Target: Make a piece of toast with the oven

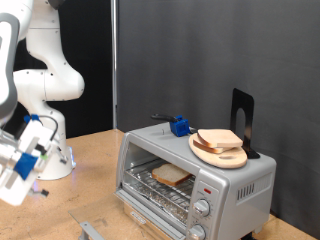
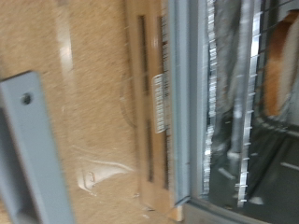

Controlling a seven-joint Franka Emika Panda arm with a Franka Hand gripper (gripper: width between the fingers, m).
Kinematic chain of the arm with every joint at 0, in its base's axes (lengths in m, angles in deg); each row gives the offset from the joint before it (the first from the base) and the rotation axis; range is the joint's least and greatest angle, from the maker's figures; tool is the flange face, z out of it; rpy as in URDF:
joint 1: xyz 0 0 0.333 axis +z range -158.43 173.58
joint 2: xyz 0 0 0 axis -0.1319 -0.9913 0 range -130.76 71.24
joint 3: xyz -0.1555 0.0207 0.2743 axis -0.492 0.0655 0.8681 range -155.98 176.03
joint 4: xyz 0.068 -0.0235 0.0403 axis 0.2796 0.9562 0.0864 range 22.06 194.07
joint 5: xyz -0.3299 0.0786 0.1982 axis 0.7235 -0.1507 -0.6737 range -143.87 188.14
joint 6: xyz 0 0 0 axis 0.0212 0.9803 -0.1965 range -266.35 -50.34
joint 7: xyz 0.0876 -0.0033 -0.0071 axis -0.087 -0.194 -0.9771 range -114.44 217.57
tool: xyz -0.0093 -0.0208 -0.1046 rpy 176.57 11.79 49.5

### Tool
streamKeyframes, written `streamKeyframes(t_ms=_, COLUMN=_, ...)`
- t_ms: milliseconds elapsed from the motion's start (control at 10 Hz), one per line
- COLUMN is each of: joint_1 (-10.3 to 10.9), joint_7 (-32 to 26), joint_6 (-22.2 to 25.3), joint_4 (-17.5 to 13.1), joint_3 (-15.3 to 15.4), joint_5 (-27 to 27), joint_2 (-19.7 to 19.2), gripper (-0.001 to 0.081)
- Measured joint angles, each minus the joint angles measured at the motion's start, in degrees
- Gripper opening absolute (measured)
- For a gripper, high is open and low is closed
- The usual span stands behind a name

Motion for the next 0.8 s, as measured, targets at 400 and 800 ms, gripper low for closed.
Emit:
streamKeyframes(t_ms=400, joint_1=0.53, joint_7=-3.93, joint_6=-4.85, joint_4=-2.90, joint_3=3.26, joint_5=-3.50, joint_2=-9.49, gripper=0.0808)
streamKeyframes(t_ms=800, joint_1=1.06, joint_7=-7.90, joint_6=-4.94, joint_4=-3.89, joint_3=7.15, joint_5=-6.32, joint_2=-15.02, gripper=0.0808)
